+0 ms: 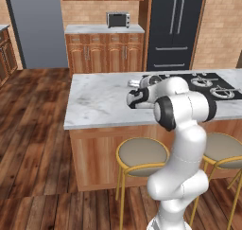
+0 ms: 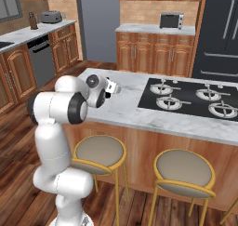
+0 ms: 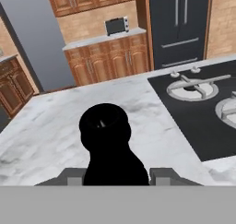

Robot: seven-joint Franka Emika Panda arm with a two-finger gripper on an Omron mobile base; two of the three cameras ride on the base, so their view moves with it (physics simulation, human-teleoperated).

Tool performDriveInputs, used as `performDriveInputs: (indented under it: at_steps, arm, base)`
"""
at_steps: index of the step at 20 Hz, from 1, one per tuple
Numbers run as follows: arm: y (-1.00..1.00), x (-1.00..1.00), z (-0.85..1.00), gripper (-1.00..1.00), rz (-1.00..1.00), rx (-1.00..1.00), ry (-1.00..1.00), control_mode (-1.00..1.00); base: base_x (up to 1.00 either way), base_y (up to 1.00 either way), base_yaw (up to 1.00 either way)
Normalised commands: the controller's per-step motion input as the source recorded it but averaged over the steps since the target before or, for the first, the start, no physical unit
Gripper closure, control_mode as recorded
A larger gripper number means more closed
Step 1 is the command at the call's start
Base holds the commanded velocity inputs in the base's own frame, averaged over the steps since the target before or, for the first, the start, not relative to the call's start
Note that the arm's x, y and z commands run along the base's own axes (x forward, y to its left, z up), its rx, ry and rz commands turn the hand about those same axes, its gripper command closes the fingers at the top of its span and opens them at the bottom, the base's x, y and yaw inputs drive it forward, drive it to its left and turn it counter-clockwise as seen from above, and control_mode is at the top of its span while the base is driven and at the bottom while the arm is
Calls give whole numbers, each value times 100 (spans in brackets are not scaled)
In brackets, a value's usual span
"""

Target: Place the large bottle from the dining counter next to the other large bottle outside the sink, and place the small bottle from the dining counter next to the other small bottle inside the sink.

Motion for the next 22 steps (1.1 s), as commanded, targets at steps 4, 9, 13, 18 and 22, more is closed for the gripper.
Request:
performDriveInputs:
  at_steps: [4,9,13,18,22]
  arm:
    - [0,-64,8,100,0,0,0,-100]
    - [0,-58,10,100,2,0,0,-100]
    - [0,-43,7,100,5,0,0,-100]
    - [-4,-26,1,100,7,0,3,-100]
    - [-4,-20,0,100,11,0,10,-100]
  base:
    - [0,0,0]
    - [0,0,0]
    - [0,0,0]
    - [0,0,0]
    - [0,0,0]
